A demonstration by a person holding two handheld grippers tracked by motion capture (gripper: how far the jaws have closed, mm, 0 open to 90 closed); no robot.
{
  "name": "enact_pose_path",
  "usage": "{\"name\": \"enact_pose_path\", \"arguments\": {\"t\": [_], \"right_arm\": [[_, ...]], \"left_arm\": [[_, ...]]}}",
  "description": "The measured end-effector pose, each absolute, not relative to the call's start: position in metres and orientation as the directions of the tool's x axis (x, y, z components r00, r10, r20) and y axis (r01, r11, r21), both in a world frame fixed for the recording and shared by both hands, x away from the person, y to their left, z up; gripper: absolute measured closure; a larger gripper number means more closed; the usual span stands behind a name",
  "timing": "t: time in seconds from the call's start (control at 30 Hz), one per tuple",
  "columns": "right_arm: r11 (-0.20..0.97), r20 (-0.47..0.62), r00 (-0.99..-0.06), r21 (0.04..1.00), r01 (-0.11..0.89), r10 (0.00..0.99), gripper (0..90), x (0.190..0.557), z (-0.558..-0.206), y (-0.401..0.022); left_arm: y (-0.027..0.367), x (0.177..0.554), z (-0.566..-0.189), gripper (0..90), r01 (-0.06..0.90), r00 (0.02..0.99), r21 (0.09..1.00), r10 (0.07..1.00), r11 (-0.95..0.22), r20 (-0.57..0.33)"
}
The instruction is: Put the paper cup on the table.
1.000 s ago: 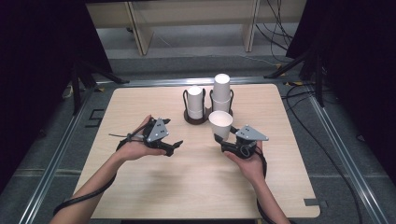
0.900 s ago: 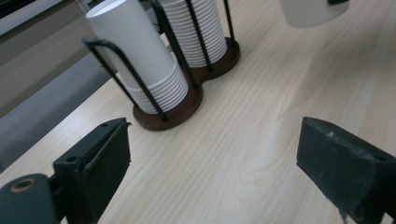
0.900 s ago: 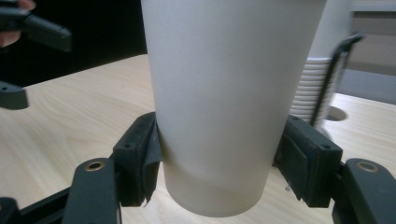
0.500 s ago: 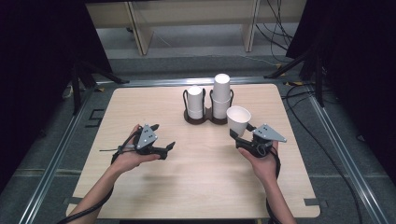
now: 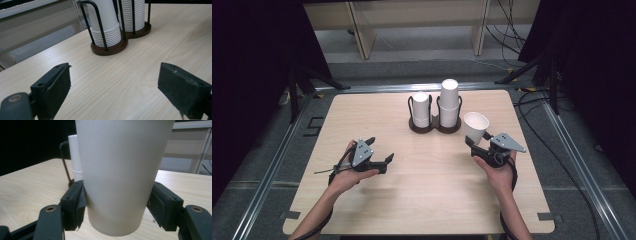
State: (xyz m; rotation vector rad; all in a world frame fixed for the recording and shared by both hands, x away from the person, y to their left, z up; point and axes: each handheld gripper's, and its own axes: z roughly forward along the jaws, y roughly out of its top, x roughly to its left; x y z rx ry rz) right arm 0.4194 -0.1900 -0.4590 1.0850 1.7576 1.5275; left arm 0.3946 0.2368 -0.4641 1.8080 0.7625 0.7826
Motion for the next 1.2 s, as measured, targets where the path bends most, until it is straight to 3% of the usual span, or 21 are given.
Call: {"name": "enact_pose_path", "arguments": {"t": [0.7,0.73,0.9,0.97,1.0,1.07,1.1,1.2], "right_arm": [[0.029,0.061,-0.41,0.977,0.211,0.91,34.8,0.427,-0.459,-0.22],[-0.005,0.103,-0.397,0.971,0.24,0.912,34.8,0.428,-0.46,-0.219],[0.022,0.066,-0.358,0.971,0.237,0.932,34.8,0.437,-0.462,-0.225],[-0.009,0.103,-0.334,0.962,0.272,0.937,34.8,0.44,-0.463,-0.225],[0.022,0.061,-0.33,0.97,0.242,0.942,34.8,0.444,-0.465,-0.228],[-0.015,0.109,-0.31,0.957,0.291,0.944,34.8,0.445,-0.466,-0.226],[0.024,0.07,-0.313,0.958,0.285,0.947,34.8,0.449,-0.467,-0.229],[0.013,0.085,-0.305,0.952,0.305,0.948,34.8,0.454,-0.471,-0.229]], "left_arm": [[0.245,0.383,-0.49,11.7,0.12,0.497,0.965,0.856,-0.233,0.145],[0.246,0.383,-0.489,11.8,0.131,0.495,0.963,0.857,-0.236,0.142],[0.246,0.384,-0.492,11.9,0.138,0.494,0.964,0.859,-0.228,0.132],[0.246,0.384,-0.492,11.9,0.148,0.493,0.963,0.861,-0.227,0.127],[0.246,0.384,-0.493,11.9,0.148,0.49,0.962,0.862,-0.228,0.129],[0.246,0.385,-0.494,11.9,0.149,0.489,0.962,0.863,-0.228,0.128],[0.246,0.385,-0.494,11.9,0.14,0.49,0.964,0.862,-0.225,0.13],[0.246,0.384,-0.494,12.0,0.152,0.493,0.96,0.86,-0.234,0.131]]}}
